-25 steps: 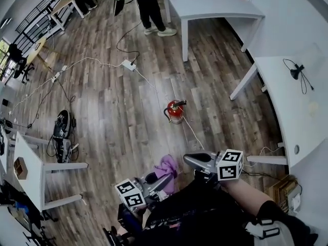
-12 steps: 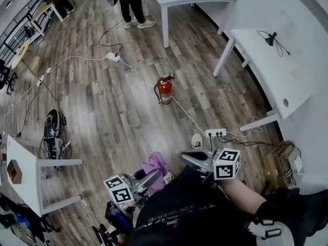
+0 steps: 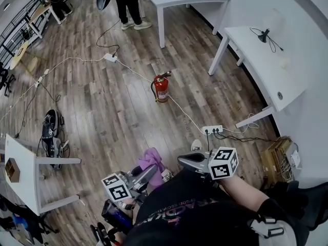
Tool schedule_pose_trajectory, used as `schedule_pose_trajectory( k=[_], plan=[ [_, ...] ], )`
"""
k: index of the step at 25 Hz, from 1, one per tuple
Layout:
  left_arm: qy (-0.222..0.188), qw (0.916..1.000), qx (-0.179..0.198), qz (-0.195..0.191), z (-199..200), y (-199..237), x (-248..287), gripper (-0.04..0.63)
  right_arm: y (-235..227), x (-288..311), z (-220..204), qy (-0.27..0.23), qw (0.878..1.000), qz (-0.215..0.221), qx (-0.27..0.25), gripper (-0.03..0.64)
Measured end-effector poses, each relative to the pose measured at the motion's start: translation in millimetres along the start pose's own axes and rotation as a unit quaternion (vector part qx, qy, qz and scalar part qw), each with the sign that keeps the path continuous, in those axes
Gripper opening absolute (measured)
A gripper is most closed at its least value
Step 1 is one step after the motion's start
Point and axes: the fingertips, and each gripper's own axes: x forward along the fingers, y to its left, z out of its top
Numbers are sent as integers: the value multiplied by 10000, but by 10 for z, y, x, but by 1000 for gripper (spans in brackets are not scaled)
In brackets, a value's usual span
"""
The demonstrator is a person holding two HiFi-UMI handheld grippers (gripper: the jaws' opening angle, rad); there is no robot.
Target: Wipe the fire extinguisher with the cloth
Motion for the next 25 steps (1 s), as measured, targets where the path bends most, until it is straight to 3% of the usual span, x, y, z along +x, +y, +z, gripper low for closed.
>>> schedule_pose_trajectory(
  k=[11,25],
  plan=[
    [-297,9992,-250,50,-34,29,-46,92,86,-116,-147,164,9999,-28,-38,3],
    [-67,10000,-30,-9,-71,-77,-61,92,143,-192,-178,18,10000,-91,-34,3]
  ],
)
